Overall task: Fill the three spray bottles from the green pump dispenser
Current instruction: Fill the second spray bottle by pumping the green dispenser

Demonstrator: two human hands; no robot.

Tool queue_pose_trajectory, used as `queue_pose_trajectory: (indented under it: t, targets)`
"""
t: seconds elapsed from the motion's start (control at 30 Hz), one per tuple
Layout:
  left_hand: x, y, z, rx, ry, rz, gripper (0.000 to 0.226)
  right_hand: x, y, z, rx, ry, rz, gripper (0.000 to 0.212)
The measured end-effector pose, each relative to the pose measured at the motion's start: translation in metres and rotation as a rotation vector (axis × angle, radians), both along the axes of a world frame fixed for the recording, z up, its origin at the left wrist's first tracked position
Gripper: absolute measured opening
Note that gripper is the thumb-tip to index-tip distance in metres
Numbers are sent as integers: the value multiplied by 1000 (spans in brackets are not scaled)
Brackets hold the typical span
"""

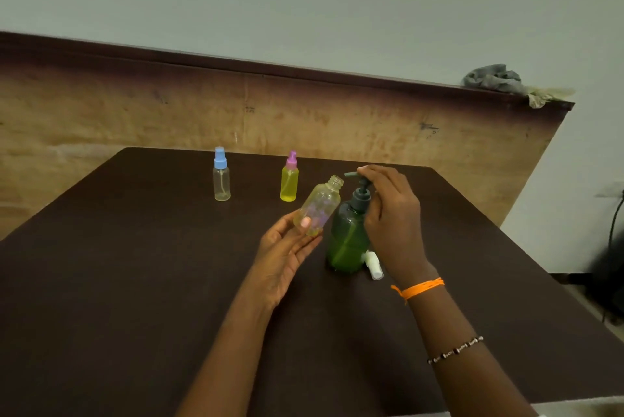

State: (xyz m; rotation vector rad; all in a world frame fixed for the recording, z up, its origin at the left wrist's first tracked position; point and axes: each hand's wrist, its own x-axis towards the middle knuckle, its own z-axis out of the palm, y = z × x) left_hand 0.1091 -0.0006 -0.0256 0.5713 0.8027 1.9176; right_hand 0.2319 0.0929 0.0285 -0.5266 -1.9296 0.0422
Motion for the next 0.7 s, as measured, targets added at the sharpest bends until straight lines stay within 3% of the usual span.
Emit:
queue_pose_trajectory:
  t: [0.27, 0.6, 0.7]
  targets:
    - [-9, 12, 8, -15, 28, 4, 39, -4, 9, 7, 2, 47, -9, 32]
    - [-13, 15, 8, 29, -21, 33, 33, -17, 13, -3, 0, 171, -33, 35]
    - [-10, 17, 9, 27, 14, 14, 39, -20, 12, -4, 22, 193, -43, 34]
